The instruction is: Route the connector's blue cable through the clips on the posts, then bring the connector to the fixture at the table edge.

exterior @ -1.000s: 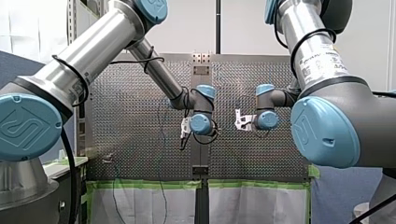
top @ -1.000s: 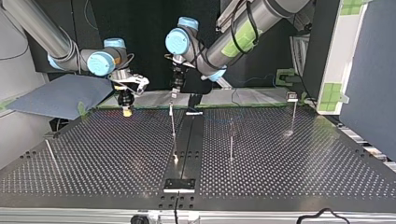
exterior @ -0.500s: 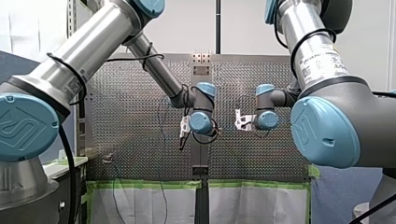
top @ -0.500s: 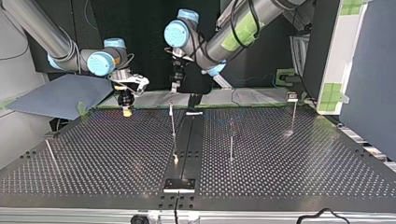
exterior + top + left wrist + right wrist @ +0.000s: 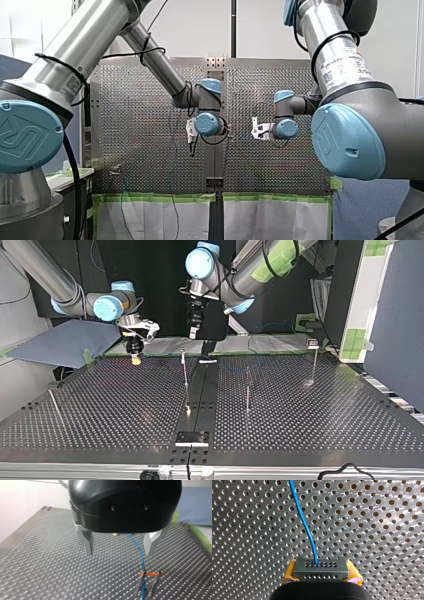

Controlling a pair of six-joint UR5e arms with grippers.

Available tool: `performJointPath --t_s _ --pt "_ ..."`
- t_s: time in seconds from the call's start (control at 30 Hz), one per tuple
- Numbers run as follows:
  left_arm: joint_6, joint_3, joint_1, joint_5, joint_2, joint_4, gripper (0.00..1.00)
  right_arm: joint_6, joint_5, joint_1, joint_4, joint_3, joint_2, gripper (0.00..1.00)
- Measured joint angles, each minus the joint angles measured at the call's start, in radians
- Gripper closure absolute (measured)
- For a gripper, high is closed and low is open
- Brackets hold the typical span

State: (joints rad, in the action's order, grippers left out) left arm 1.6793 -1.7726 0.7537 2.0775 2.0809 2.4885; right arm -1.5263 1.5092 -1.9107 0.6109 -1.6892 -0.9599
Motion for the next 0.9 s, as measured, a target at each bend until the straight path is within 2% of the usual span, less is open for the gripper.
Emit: performJointPath --t_s 0.13,0.4,0.63,0.9 --pt "0.032 -0.032 -0.003 0.025 -0.032 -0.012 0.00 0.000 0.000 0.000 0.000 0.000 0.000 1.00" --pt "0.087 -0.101 -0.006 0.033 -0.101 -0.021 0.00 0.000 0.000 0.000 0.000 0.000 0.000 1.00" --pt "0.102 -0.164 0.000 0.031 -0.164 -0.039 0.00 0.000 0.000 0.000 0.000 0.000 0.000 1.00" --pt "0.115 -0.239 0.000 0.028 -0.239 -0.097 0.00 0.000 0.000 0.000 0.000 0.000 0.000 1.00"
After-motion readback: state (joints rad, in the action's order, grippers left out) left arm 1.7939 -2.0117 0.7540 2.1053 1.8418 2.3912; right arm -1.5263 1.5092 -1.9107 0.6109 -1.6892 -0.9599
